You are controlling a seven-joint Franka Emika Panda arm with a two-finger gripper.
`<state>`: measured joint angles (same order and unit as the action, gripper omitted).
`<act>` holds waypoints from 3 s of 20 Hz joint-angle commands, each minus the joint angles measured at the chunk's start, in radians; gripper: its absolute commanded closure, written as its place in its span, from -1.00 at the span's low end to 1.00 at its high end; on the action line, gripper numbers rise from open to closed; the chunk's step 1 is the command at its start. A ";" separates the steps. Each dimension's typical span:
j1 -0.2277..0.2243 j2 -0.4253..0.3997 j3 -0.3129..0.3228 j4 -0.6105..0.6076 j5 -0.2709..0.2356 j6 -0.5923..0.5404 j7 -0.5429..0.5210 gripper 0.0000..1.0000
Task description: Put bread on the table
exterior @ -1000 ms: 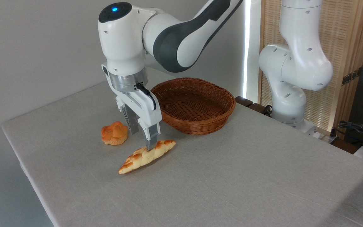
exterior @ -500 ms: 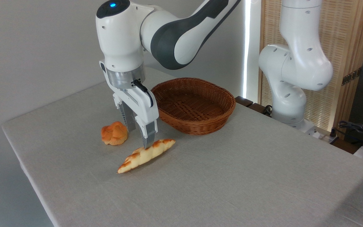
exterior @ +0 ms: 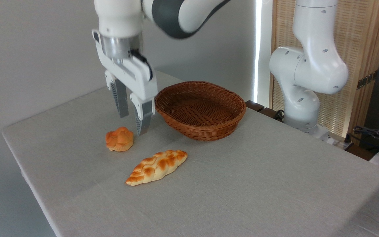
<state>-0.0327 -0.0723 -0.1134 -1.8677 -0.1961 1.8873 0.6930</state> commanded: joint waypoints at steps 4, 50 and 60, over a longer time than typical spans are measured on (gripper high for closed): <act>0.060 0.017 -0.061 0.082 0.064 -0.033 -0.003 -1.00; 0.016 0.065 0.041 0.237 0.136 -0.229 -0.055 -1.00; 0.013 0.074 0.044 0.245 0.145 -0.223 -0.055 -1.00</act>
<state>-0.0132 -0.0116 -0.0740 -1.6528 -0.0652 1.6875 0.6555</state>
